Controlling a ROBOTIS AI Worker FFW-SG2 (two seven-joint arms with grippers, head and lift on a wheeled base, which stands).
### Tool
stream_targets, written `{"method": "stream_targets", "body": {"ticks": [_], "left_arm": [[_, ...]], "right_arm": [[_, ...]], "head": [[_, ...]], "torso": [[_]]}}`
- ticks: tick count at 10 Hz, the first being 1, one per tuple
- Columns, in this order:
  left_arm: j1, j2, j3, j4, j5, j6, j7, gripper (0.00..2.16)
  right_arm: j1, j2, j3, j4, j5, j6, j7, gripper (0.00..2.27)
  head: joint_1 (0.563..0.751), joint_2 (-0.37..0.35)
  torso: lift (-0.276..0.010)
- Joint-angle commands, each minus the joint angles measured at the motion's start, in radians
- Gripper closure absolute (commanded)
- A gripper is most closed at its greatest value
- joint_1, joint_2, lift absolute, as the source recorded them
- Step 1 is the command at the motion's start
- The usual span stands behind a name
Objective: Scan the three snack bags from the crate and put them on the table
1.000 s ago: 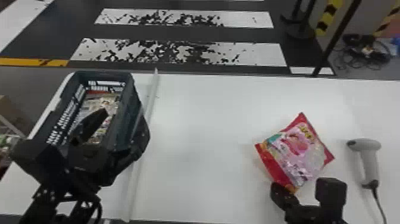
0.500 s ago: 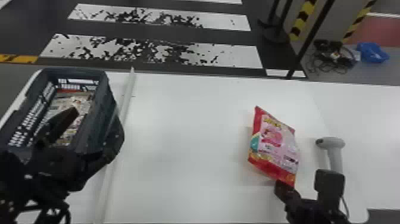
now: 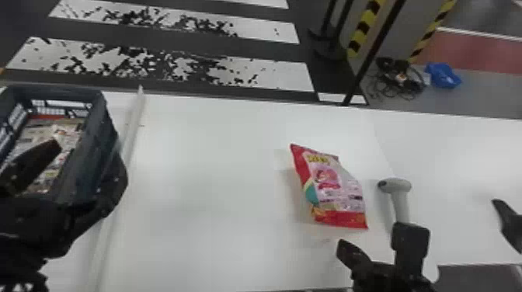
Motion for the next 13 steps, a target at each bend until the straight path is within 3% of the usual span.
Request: {"method": "stream_targets", "body": {"ticks": [1, 3, 8, 10, 13], "left_arm": [[-0.002, -0.002, -0.002, -0.001, -0.001, 0.0, 0.0, 0.04], [0.005, 0.0, -0.005, -0.005, -0.001, 0.0, -0.002, 0.04], [0.012, 0.001, -0.01, -0.028, 0.0, -0.028, -0.008, 0.04], [0.011, 0.006, -0.01, -0.026, 0.003, -0.028, -0.01, 0.04], [0.008, 0.009, -0.004, -0.021, 0.016, -0.028, -0.013, 0.04]], "right_arm": [[0.035, 0.003, -0.021, -0.105, -0.019, 0.068, -0.002, 2.13], [-0.049, 0.004, -0.044, -0.128, 0.008, 0.068, -0.002, 2.13], [-0.261, -0.023, -0.029, 0.135, 0.099, -0.205, 0.05, 2.13], [-0.29, -0.022, 0.059, 0.232, 0.16, -0.325, 0.049, 2.13], [-0.302, -0.006, 0.169, 0.316, 0.229, -0.451, 0.017, 2.13]], "head": [[0.695, -0.158], [0.695, -0.142], [0.695, -0.189], [0.695, -0.202], [0.695, -0.155]], "torso": [[-0.094], [-0.094], [-0.094], [-0.094], [-0.094]]}}
